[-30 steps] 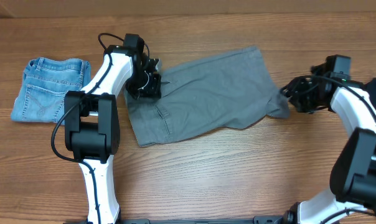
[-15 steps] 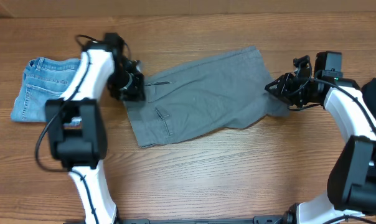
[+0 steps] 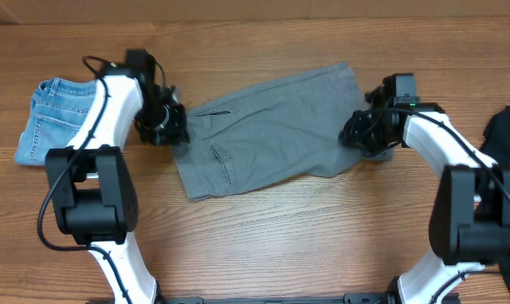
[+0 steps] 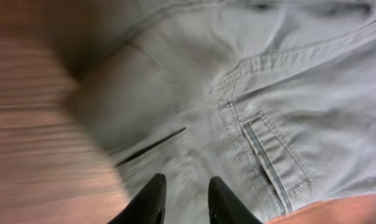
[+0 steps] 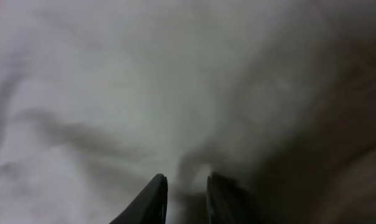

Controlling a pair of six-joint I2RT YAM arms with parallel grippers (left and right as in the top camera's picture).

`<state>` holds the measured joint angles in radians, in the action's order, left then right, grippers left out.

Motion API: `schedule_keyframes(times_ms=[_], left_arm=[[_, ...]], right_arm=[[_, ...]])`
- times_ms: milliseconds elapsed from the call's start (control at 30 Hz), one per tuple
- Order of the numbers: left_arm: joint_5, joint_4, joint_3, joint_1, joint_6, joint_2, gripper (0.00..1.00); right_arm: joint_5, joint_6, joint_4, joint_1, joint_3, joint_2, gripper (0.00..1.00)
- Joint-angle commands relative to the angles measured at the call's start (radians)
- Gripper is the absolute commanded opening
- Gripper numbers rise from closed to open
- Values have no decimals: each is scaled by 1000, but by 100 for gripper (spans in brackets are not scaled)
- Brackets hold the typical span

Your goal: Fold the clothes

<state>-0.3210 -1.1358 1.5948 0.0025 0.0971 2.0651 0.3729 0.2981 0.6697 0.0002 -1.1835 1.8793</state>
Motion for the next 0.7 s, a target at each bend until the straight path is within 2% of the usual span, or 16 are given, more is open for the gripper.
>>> schedule_keyframes(times_ms=[0,67,133,267,400,600,667], left_arm=[[-45,74,-114,-53,-23,1,24],[-37,130,-162,-69,-23,1,23],[-34,174,-192,-70,-23,1,27],[-6,238,-197,-51,-12,1,31],[19,264,-166,-7,8,1,31],[-101,116,-36,66,8,1,33],[-132,49,7,87,7,1,36]], right_arm=[[-132,159,58,-23,-7,66,20],[-164,248,145,-37,-7,81,13],[-199,307,246,-47,-6,80,10],[-217,308,389,-40,-5,60,8],[-219,284,451,-10,-5,4,8],[-215,175,412,14,-6,-174,14],[-197,128,388,14,-6,-245,20]])
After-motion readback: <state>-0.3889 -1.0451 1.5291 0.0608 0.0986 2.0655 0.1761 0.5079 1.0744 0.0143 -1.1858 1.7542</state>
